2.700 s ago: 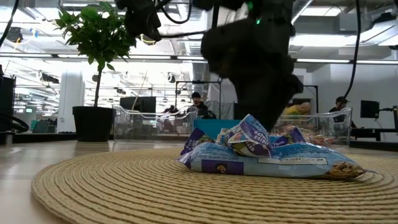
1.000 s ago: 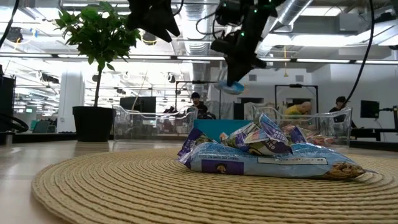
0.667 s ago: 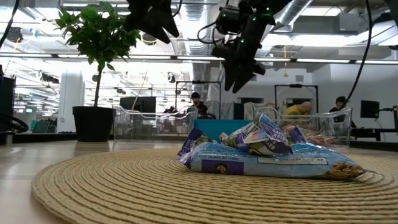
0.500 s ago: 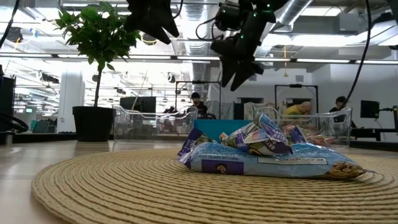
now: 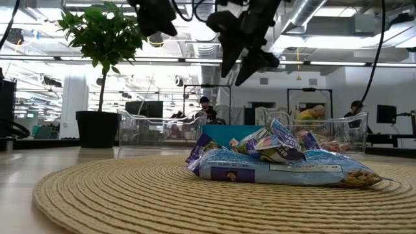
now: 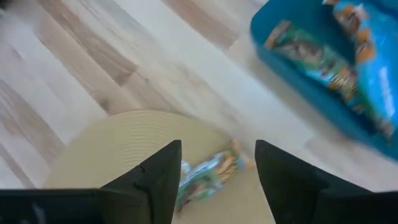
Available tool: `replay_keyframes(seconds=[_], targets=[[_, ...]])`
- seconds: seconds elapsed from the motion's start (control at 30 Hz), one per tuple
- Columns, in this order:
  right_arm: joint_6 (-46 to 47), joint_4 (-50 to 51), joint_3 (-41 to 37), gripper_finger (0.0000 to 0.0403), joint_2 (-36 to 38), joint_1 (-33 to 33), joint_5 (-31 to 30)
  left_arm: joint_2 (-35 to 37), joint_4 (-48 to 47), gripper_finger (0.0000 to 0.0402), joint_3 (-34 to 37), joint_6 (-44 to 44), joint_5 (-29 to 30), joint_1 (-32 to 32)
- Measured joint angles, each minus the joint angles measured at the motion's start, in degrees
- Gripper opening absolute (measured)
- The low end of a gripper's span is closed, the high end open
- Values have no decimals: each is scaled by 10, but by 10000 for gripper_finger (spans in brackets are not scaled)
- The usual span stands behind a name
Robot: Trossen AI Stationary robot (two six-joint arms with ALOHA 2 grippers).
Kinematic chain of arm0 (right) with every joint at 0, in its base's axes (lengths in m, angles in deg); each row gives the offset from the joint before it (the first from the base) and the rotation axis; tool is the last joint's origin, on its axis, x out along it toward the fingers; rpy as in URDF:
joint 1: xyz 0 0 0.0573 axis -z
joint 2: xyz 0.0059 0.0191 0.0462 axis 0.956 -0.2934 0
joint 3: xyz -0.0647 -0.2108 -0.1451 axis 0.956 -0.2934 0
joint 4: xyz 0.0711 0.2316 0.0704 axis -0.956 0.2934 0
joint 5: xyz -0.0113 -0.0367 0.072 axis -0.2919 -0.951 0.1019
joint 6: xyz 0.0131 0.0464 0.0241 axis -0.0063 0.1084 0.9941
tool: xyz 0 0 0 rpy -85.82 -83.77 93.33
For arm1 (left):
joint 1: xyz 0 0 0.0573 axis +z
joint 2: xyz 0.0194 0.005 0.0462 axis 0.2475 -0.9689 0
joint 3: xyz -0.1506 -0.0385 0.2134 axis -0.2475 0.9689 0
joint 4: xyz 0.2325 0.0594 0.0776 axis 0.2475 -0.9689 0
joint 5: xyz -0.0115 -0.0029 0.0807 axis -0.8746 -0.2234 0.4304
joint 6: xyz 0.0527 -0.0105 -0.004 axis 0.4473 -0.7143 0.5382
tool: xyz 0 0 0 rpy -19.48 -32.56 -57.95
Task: Pick and place Granola Bars by type
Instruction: Put the orange granola bar into the blue bin
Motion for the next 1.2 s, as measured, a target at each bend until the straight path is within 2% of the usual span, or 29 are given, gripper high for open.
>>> replay_keyframes(seconds=[0.2,0.57,0.87,1.07,1.2], targets=[[120,6,-18,188,-2,-58,-24,0,-52,176,0,39,-43,0],[277,0,-64,179,-2,-113,-38,0,-129,176,0,82,-48,0],[294,-28,-81,175,-28,-110,-24,0,-134,176,0,86,-74,0],[289,-90,-81,175,-89,-108,4,0,-152,176,0,86,-74,0],[288,-95,-77,175,-114,-108,17,0,-161,176,0,86,-74,0]])
